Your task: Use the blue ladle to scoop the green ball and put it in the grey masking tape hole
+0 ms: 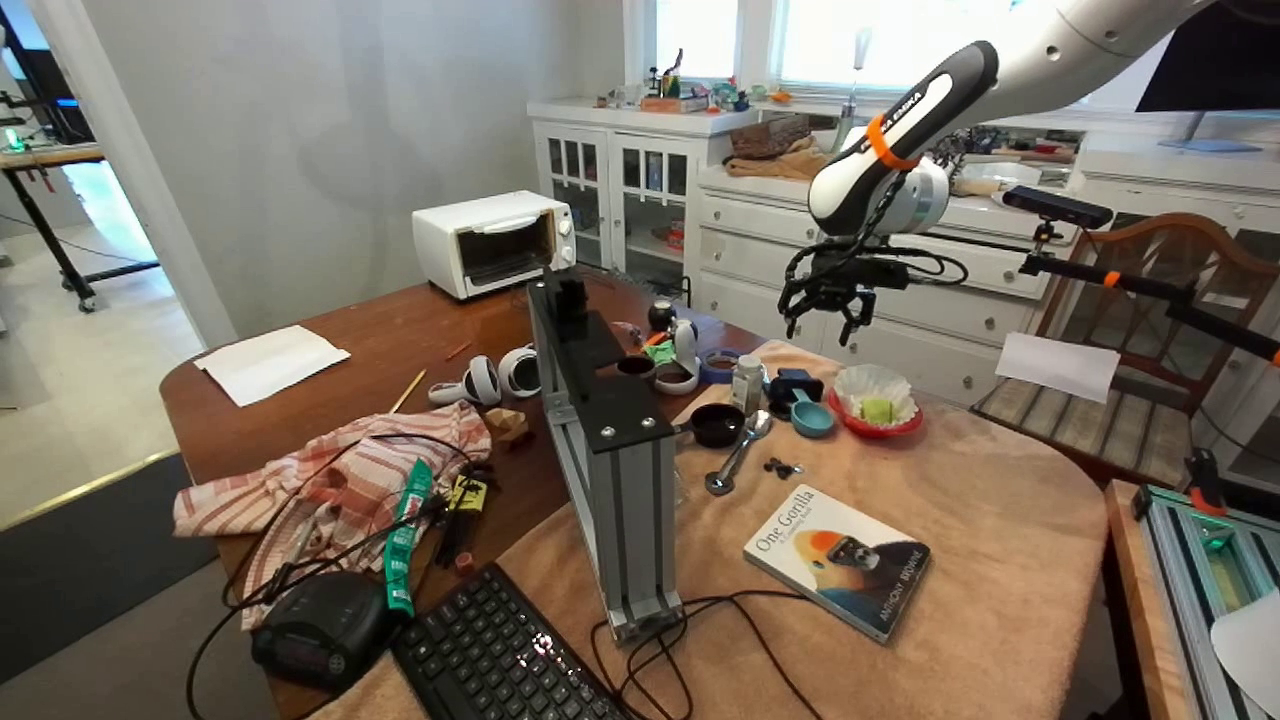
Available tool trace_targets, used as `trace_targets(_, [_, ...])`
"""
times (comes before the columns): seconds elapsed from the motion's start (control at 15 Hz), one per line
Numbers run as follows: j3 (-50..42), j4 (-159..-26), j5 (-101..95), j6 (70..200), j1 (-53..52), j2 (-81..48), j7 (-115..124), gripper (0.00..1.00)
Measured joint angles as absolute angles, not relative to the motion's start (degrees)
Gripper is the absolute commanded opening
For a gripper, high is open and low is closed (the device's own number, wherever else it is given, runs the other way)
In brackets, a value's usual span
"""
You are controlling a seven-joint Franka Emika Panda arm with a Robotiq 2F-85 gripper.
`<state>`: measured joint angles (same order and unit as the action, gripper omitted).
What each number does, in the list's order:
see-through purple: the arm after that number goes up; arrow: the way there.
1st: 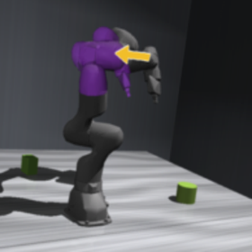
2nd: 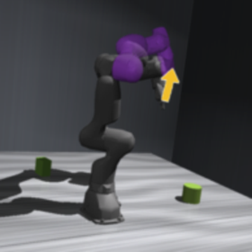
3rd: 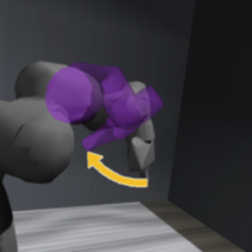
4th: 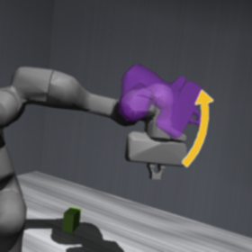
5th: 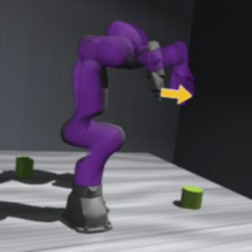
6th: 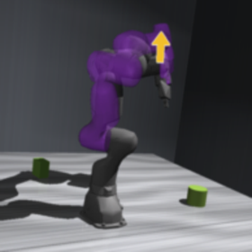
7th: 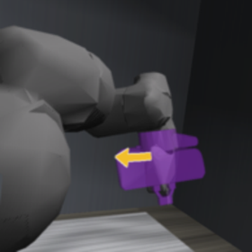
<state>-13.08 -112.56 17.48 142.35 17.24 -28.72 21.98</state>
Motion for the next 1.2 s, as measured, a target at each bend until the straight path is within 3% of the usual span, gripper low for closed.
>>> trace_targets(0.67, [-16.63,-107.52,14.38,138.78,14.62,-32.8,28.52,1.0])
trace_targets(1.2, [-10.13,-107.41,16.56,142.77,21.11,-34.41,8.01,1.0])
